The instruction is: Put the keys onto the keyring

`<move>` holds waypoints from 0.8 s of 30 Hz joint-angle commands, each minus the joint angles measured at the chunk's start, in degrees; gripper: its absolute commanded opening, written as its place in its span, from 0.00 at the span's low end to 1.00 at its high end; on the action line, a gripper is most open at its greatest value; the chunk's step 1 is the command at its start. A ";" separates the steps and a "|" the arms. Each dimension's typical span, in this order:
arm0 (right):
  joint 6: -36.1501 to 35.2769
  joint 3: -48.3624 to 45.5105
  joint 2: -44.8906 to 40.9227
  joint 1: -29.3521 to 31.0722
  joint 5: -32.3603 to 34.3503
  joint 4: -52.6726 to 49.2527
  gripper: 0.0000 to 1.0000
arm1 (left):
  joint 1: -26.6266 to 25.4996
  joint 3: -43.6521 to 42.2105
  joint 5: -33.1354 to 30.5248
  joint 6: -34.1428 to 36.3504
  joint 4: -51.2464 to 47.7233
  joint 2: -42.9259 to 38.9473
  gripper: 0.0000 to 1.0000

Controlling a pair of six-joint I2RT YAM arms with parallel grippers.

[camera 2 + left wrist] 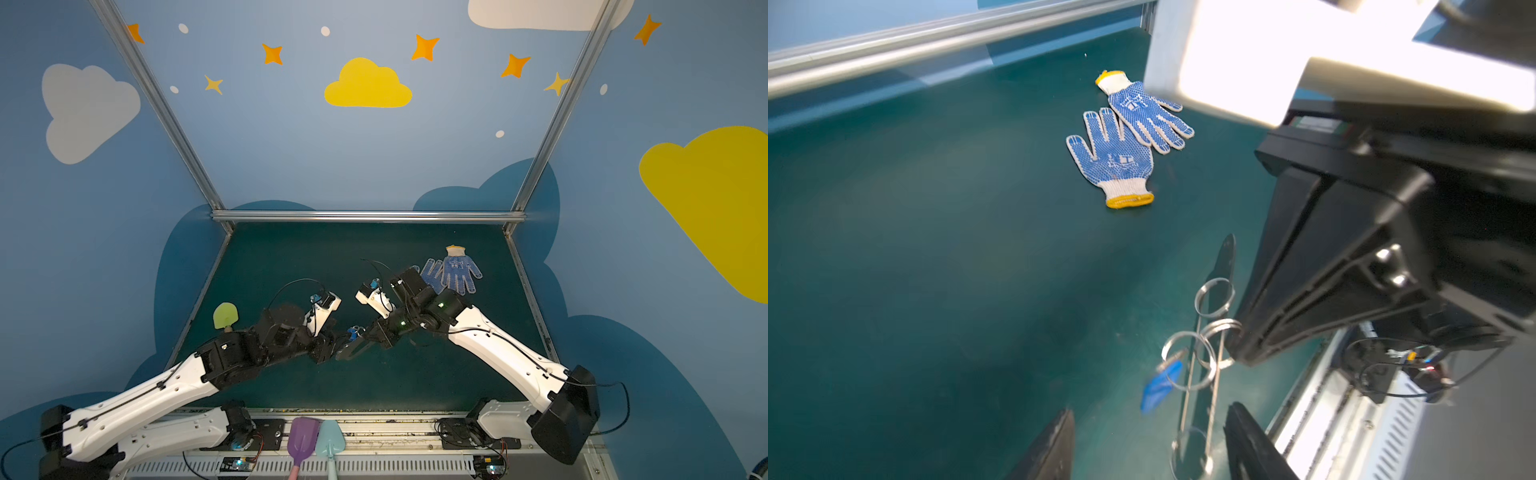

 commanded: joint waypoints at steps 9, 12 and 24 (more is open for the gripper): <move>0.60 2.48 0.78 -0.11 -2.33 0.33 0.00 | -2.98 4.01 -3.38 8.02 1.93 4.26 0.60; 0.42 2.51 0.84 -0.20 -2.42 0.37 0.00 | -3.11 4.46 -3.60 8.55 1.82 4.84 0.60; 0.13 2.69 -0.07 -0.37 -2.43 0.53 0.00 | -3.07 5.63 -2.52 8.29 -1.86 6.77 0.56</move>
